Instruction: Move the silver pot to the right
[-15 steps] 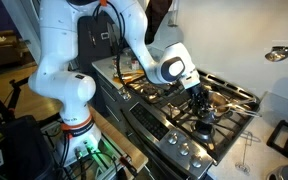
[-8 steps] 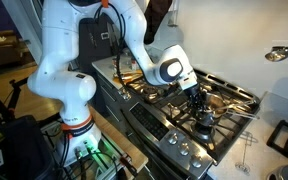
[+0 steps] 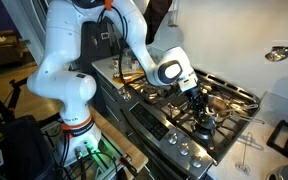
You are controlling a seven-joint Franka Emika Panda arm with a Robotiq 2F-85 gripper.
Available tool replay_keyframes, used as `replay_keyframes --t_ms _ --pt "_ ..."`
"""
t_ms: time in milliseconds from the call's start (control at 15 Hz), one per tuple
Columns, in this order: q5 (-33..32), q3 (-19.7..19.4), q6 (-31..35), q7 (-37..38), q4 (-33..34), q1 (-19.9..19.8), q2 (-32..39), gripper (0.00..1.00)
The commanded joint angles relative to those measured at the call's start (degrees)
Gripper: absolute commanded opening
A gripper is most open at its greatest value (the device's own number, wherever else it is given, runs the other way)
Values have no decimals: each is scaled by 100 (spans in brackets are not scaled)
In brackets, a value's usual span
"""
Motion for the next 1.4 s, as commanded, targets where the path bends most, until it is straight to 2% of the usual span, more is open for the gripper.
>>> replay_keyframes --t_ms 0,133,200,267,533,800,867,1000,1067,1200,1333 --pt "670 -109 216 -314 27 166 312 2" --pt "935 -72 222 -490 29 199 365 2" --pt "1056 -71 196 -557 37 227 419 24" --pt "1159 -52 193 -642 40 228 428 35" --pt "1413 -5 252 -1153 -6 223 220 63" --pt "1383 29 216 -2151 -146 196 -457 94" --pt "1372 8 234 -2396 -184 209 -613 99" --pt "1241 -53 270 -3099 -292 220 -1082 100" --pt "845 -209 245 -3174 -354 287 -1333 100" --pt "545 -511 185 -3764 -451 432 -1797 100" --pt "131 -1000 33 -4323 -529 691 -2207 100"
